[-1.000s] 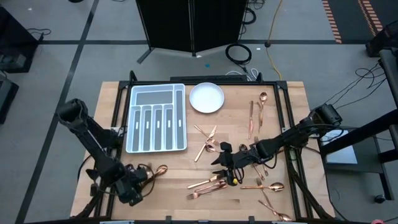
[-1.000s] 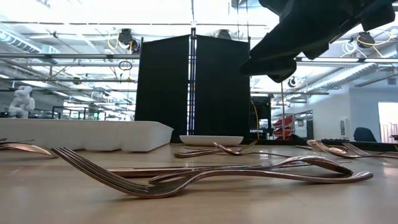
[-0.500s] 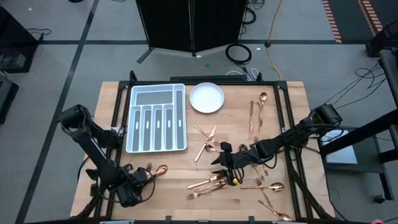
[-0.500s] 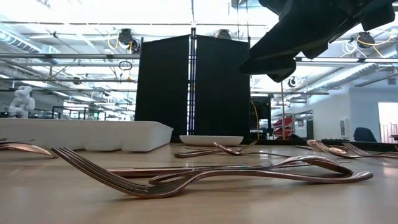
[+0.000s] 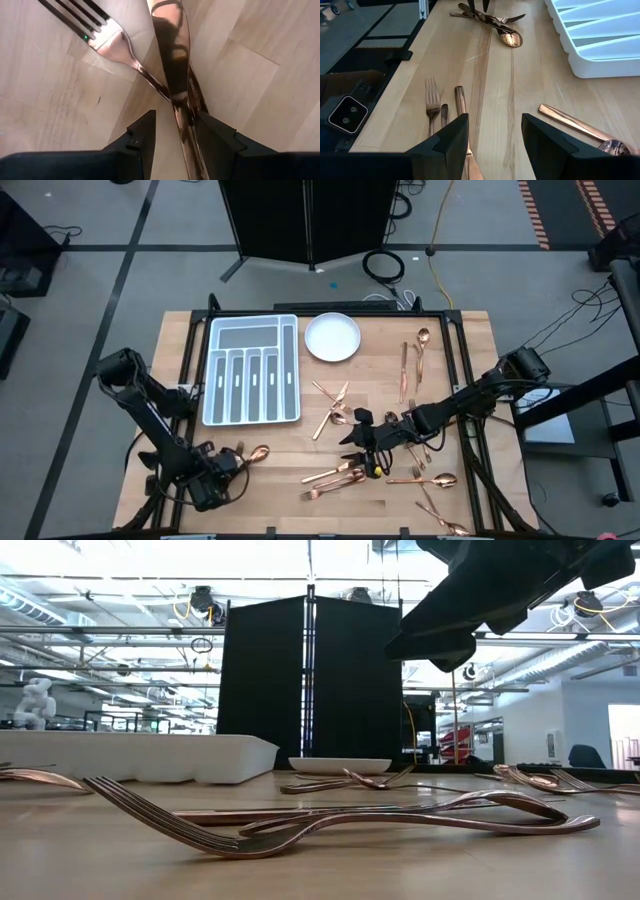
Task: Sort silverware
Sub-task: Put the knife on the silverware tray
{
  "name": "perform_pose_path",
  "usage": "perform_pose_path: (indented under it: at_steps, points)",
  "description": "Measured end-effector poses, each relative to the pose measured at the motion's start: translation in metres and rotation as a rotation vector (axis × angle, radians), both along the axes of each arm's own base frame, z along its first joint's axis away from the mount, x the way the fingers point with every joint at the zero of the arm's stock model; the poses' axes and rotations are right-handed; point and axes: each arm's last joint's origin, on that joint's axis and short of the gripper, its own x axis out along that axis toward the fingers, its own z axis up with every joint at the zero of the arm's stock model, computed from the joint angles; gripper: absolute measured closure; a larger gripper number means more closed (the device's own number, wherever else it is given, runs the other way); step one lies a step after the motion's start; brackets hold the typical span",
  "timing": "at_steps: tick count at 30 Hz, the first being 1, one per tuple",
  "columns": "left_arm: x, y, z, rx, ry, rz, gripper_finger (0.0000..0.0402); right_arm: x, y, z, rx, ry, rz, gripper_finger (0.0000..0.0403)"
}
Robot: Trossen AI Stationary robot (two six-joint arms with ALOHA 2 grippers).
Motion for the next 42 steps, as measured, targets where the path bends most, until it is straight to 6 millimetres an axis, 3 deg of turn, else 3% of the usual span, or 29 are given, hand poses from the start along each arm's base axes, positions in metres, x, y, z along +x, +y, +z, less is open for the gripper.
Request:
perform_pose_path:
  at_steps: [30, 42]
  points:
    - [-0.0029, 0.0074, -0.0045, 0.102, 0.026, 0.031, 0.0267, 0.0, -0.0001, -0.0001, -0.002, 0.0, 0.001, 0.0229]
    - [0.0011, 0.0073, -0.0033, 0.061, 0.063, 0.101, 0.0267, -0.0001, -0.0001, 0.0, -0.002, 0.0, 0.001, 0.0229]
